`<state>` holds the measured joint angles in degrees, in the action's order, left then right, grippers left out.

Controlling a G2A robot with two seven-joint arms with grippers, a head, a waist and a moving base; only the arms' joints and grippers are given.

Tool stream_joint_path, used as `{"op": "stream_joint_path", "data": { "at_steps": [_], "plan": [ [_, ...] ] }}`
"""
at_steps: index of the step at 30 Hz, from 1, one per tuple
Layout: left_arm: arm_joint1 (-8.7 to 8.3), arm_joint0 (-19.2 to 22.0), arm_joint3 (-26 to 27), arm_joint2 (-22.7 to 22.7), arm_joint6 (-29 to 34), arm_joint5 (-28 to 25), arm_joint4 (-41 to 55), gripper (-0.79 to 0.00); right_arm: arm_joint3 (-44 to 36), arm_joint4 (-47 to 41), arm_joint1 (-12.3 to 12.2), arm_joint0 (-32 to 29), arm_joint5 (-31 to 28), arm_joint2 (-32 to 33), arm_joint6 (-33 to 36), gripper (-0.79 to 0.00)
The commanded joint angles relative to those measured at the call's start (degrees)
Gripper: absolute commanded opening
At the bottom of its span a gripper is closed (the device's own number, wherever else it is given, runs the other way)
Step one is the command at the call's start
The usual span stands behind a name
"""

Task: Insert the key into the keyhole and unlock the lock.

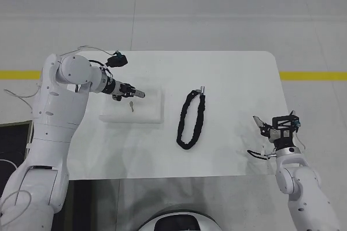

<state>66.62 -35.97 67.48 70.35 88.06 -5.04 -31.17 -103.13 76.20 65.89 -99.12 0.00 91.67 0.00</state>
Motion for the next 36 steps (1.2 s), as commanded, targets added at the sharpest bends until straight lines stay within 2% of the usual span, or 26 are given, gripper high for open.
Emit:
{"op": "stream_joint_path", "data": {
  "at_steps": [1,3,9,12,15,29,32,36],
  "plan": [
    [0.03,1.0,-1.4,-1.9,-0.1,-0.2,-2.5,-0.403,0.0,0.0,0.0,0.0,0.0,0.0,0.0,0.0],
    [0.26,1.4,-2.4,-3.3,-0.1,-0.4,-3.4,-0.477,0.0,0.0,0.0,0.0,0.0,0.0,0.0,0.0],
    [0.76,2.8,-6.1,-5.3,-0.7,-1.1,-3.8,-0.573,0.0,0.0,0.0,0.0,0.0,0.0,0.0,0.0],
    [0.9,3.4,-7.3,-5.7,-0.6,-1.8,-3.3,-0.702,0.0,0.0,0.0,0.0,0.0,0.0,0.0,0.0],
    [1.02,3.7,-8.3,-6.1,-0.8,-2.0,-3.4,-0.782,0.0,0.0,0.0,0.0,0.0,0.0,0.0,0.0],
    [1.35,5.1,-9.8,-7.3,-0.5,-1.2,-5.0,-0.785,0.0,0.0,0.0,0.0,0.0,0.0,0.0,0.0],
    [1.07,5.0,-6.9,-7.4,-0.3,-1.4,-7.6,-0.785,0.0,0.0,0.0,0.0,0.0,0.0,0.0,0.0],
    [0.44,3.6,-1.4,-6.7,-0.1,1.2,-11.9,-0.785,0.0,0.0,0.0,0.0,0.0,0.0,0.0,0.0]
  ]
}}
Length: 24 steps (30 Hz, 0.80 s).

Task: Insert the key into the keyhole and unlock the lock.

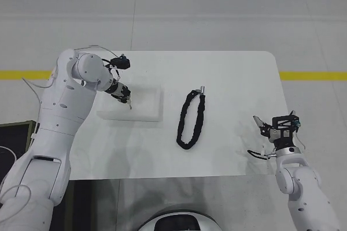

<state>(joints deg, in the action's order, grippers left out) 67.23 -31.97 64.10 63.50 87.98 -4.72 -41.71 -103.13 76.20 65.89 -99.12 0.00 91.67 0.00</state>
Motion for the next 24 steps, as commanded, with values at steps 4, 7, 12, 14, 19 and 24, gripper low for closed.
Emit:
{"op": "stream_joint_path", "data": {
  "at_steps": [4,7,12,14,19,24],
  "plan": [
    [-0.99,-3.1,8.9,2.1,0.0,3.8,-3.8,-0.785,0.0,0.0,0.0,0.0,0.0,0.0,0.0,0.0],
    [-1.67,-5.0,13.8,3.6,0.0,6.4,-5.6,-0.785,0.0,0.0,0.0,0.0,0.0,0.0,0.0,0.0],
    [-2.65,-10.5,21.8,12.3,-6.7,8.4,1.6,-0.785,0.0,0.0,0.0,0.0,0.0,0.0,0.0,0.0],
    [-2.98,-14.1,22.2,18.0,-10.3,5.7,11.8,-0.785,0.0,0.0,0.0,0.0,0.0,0.0,0.0,0.0],
    [-3.29,-20.8,15.3,28.0,-13.7,-5.9,39.7,-0.785,0.0,0.0,0.0,0.0,0.0,0.0,0.0,0.0],
    [-3.26,-20.9,4.2,29.4,-8.4,-11.9,56.9,-0.785,0.0,0.0,0.0,0.0,0.0,0.0,0.0,0.0]
  ]
}}
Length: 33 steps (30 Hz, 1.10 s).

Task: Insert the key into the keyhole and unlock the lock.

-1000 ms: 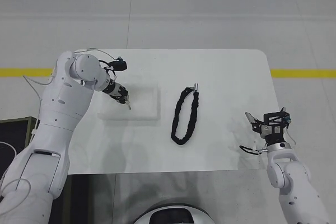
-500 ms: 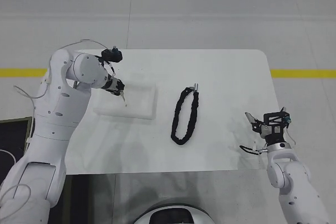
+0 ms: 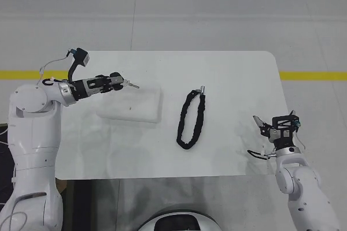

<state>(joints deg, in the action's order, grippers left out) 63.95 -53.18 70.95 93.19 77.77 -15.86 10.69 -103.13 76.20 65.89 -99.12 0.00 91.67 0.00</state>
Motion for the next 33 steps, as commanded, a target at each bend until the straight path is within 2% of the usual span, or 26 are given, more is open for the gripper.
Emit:
{"op": "stream_joint_path", "data": {
  "at_steps": [1,8,10,12,15,19,25,27,33],
  "plan": [
    [0.02,0.7,-4.4,-0.7,3.0,-1.1,6.1,-0.785,0.0,0.0,0.0,0.0,0.0,0.0,0.0,0.0],
    [0.02,0.7,-4.4,-0.7,3.0,-1.1,6.1,-0.785,0.0,0.0,0.0,0.0,0.0,0.0,0.0,0.0],
    [0.02,0.7,-4.4,-0.7,3.0,-1.1,6.1,-0.785,-2.3,-6.8,0.2,-0.7,-4.1,-0.7,0.3,0.0],
    [0.02,0.7,-4.4,-0.7,3.0,-1.1,6.1,-0.785,-5.6,-9.8,0.3,0.4,-5.8,-1.1,4.8,0.0],
    [0.02,0.7,-4.4,-0.7,3.0,-1.1,6.1,-0.785,-9.0,-15.7,0.7,3.8,-7.5,-6.2,14.0,0.0],
    [0.02,0.7,-4.4,-0.7,3.0,-1.1,6.1,-0.785,-7.8,-19.3,1.7,14.1,-3.0,-14.5,30.4,0.0],
    [0.02,0.7,-4.4,-0.7,3.0,-1.1,6.1,-0.785,1.1,-26.5,4.9,29.9,9.2,-26.1,46.2,0.0],
    [0.02,0.7,-4.4,-0.7,3.0,-1.1,6.1,-0.785,0.3,-26.7,5.6,31.9,11.7,-27.0,46.9,0.0],
    [0.02,0.7,-4.4,-0.7,3.0,-1.1,6.1,-0.785,0.3,-26.7,5.6,31.9,11.7,-27.0,46.9,0.0]
  ]
}}
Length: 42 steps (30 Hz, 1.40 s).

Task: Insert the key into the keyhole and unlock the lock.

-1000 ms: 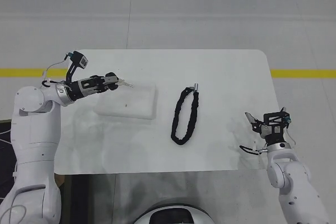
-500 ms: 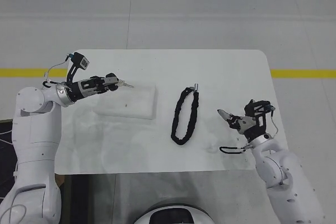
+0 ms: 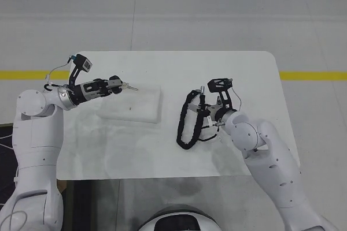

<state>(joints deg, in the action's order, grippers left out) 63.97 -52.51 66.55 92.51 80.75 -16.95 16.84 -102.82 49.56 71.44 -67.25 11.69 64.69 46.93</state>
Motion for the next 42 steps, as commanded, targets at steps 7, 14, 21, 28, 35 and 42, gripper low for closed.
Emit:
{"op": "stream_joint_path", "data": {
  "at_steps": [7,14,21,28,35,42],
  "plan": [
    [0.0,0.0,0.0,0.0,0.0,0.0,0.0,-0.785,0.0,-6.1,0.1,-1.6,1.0,2.3,6.5,0.0],
    [0.0,0.0,0.0,0.0,0.0,0.0,0.0,-0.785,12.3,-2.4,2.2,13.4,10.3,-3.2,22.5,0.0],
    [0.0,0.0,0.0,0.0,0.0,0.0,0.0,-0.785,22.5,4.6,4.9,21.6,11.9,-8.8,22.8,0.0],
    [0.0,0.0,0.0,0.0,0.0,0.0,0.0,-0.785,28.7,8.2,7.3,23.2,10.0,-10.5,20.9,-0.391],
    [0.0,0.0,0.0,0.0,0.0,0.0,0.0,-0.785,29.7,11.0,9.2,22.4,8.3,-10.0,19.0,-0.308],
    [0.0,0.0,0.0,0.0,0.0,0.0,0.0,-0.785,31.2,15.7,11.2,21.8,9.4,-9.5,17.3,-0.462]
  ]
}}
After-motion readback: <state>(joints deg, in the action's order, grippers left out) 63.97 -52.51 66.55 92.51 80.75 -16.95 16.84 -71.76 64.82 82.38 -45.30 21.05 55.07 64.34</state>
